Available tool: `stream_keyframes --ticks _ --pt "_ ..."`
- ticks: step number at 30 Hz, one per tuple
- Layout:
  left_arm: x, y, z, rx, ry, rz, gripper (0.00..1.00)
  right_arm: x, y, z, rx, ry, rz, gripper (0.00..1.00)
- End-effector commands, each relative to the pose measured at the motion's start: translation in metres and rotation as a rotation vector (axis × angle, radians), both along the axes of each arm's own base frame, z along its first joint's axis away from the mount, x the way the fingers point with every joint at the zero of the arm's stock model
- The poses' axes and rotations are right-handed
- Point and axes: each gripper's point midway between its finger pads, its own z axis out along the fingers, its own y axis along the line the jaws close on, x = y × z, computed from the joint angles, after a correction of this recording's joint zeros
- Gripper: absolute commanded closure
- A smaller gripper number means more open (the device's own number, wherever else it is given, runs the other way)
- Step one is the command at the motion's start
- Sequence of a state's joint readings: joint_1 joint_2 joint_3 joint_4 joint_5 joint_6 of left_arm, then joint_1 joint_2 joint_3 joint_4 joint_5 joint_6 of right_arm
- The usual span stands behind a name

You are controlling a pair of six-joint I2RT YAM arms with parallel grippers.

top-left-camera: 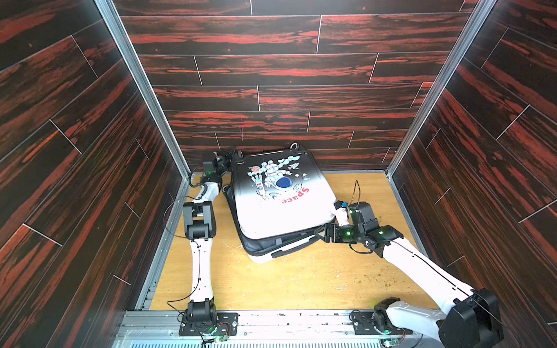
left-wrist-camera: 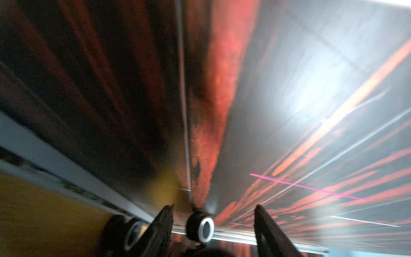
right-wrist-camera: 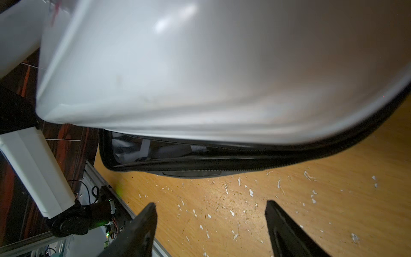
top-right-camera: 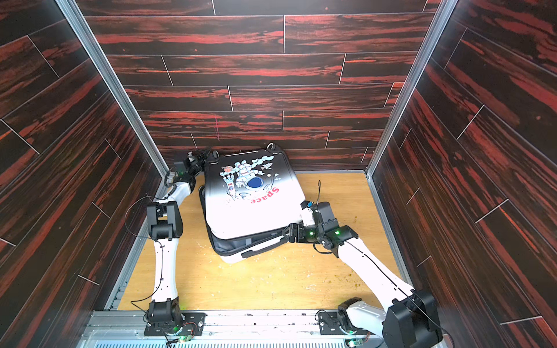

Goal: Open the suitcase zippers
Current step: Adjust the suitcase at the center of the board.

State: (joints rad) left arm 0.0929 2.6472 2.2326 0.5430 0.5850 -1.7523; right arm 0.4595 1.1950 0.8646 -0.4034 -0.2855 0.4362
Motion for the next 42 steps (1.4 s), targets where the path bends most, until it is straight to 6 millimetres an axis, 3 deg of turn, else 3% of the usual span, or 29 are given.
stream_keyframes --ticks 1,3,7,11,12,19,23,25,30,37,40,42 --pt "-0.024 -0.046 0.108 -0.057 -0.254 -0.082 0.45 0.013 -0.011 -0.003 -0.04 -0.02 -0.075 0.22" --pt "-0.029 -0.054 0.122 -0.058 -0.272 -0.092 0.49 0.023 -0.033 -0.006 -0.084 -0.026 -0.186 0.22" --pt "-0.039 -0.064 0.142 -0.102 -0.304 -0.103 0.55 0.042 -0.087 0.007 -0.13 -0.098 -0.431 0.21" --pt "-0.045 -0.07 0.147 -0.136 -0.314 -0.106 0.62 0.065 -0.135 0.008 -0.184 -0.087 -0.646 0.2" --pt "-0.047 -0.07 0.147 -0.147 -0.314 -0.101 0.63 0.07 -0.139 0.004 -0.173 -0.055 -0.666 0.2" --pt "-0.057 -0.068 0.147 -0.156 -0.303 -0.093 0.66 0.069 -0.115 -0.011 -0.058 -0.005 -0.576 0.21" --pt "-0.084 -0.078 0.152 -0.156 -0.313 -0.107 0.66 0.101 -0.089 0.005 -0.003 -0.007 -0.45 0.21" --pt "-0.102 -0.078 0.156 -0.155 -0.322 -0.101 0.67 0.123 -0.089 0.011 -0.005 -0.015 -0.476 0.22" --pt "-0.16 -0.09 0.158 -0.123 -0.311 -0.106 0.67 0.185 -0.091 0.034 0.049 -0.072 -0.529 0.22" --pt "-0.278 -0.149 0.144 0.091 -0.254 -0.208 0.67 0.288 -0.069 0.066 0.196 -0.061 -0.38 0.21" --pt "-0.327 -0.149 0.133 0.238 -0.215 -0.208 0.66 0.316 -0.049 0.083 0.26 -0.044 -0.269 0.21" --pt "-0.351 -0.138 0.133 0.307 -0.196 -0.16 0.64 0.322 -0.038 0.097 0.288 -0.047 -0.209 0.21"
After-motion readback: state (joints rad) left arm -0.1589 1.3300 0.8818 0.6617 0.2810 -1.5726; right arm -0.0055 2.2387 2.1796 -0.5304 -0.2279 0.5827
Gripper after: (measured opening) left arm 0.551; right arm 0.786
